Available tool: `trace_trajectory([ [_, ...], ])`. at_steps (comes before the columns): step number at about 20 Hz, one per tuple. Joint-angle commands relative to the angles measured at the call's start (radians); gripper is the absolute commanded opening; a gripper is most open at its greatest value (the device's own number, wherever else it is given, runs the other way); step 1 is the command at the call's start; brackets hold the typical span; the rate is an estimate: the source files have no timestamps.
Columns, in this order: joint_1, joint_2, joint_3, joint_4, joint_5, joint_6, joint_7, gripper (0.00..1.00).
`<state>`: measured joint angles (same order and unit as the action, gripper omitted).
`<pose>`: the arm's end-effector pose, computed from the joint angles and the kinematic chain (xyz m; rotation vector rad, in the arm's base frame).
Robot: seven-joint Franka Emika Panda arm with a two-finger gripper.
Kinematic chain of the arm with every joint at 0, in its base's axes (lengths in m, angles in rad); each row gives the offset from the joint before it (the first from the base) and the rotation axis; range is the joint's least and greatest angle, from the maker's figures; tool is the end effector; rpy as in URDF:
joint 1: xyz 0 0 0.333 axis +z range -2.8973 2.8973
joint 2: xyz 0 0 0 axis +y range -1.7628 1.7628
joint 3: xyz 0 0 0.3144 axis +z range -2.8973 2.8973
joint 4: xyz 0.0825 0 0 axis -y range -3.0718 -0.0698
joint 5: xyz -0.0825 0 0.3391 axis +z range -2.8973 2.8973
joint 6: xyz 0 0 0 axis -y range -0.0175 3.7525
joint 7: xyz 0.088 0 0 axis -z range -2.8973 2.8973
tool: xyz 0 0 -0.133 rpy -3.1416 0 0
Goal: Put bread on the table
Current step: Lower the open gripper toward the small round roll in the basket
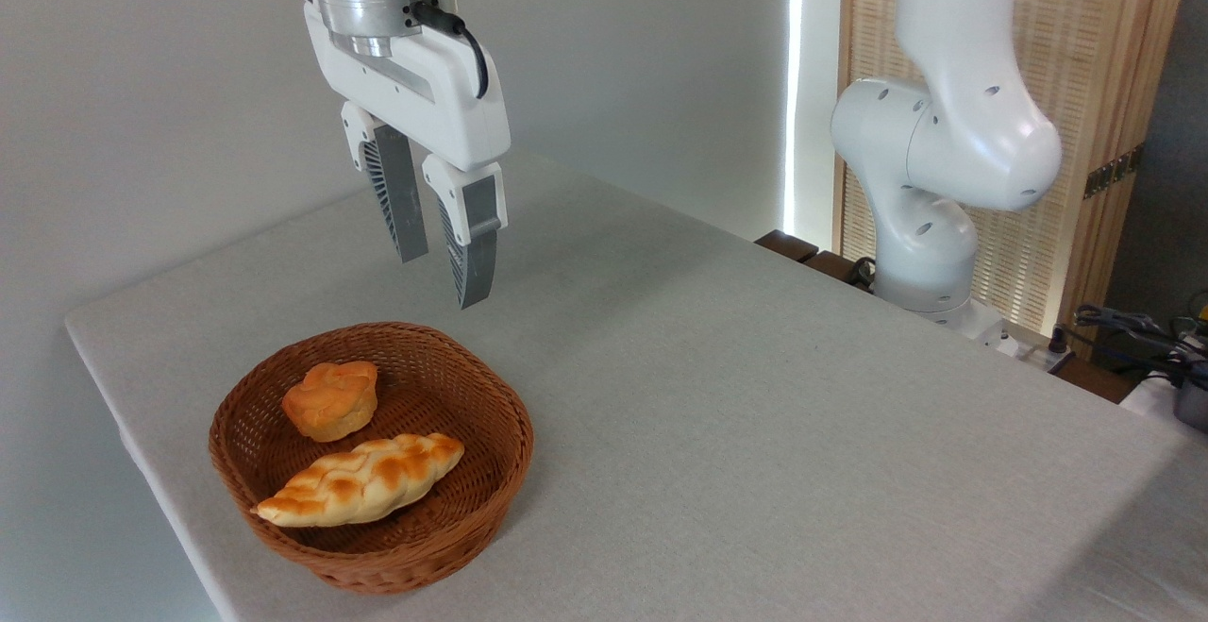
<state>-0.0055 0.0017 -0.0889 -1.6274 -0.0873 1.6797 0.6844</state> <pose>0.5177 -0.0597 0.5820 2.8452 -1.1554 0.1133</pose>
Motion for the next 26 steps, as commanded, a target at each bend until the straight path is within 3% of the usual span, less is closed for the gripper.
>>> trace_trajectory([
  [1,0.009,-0.019,0.015,-0.020,-0.006,0.008,0.009,1.00],
  [12,0.007,-0.019,0.009,-0.026,-0.015,0.037,0.009,1.00],
  [19,-0.002,0.079,-0.015,-0.026,-0.014,0.314,0.009,1.00],
  [26,0.001,0.172,-0.094,-0.060,-0.009,0.456,0.004,1.00],
])
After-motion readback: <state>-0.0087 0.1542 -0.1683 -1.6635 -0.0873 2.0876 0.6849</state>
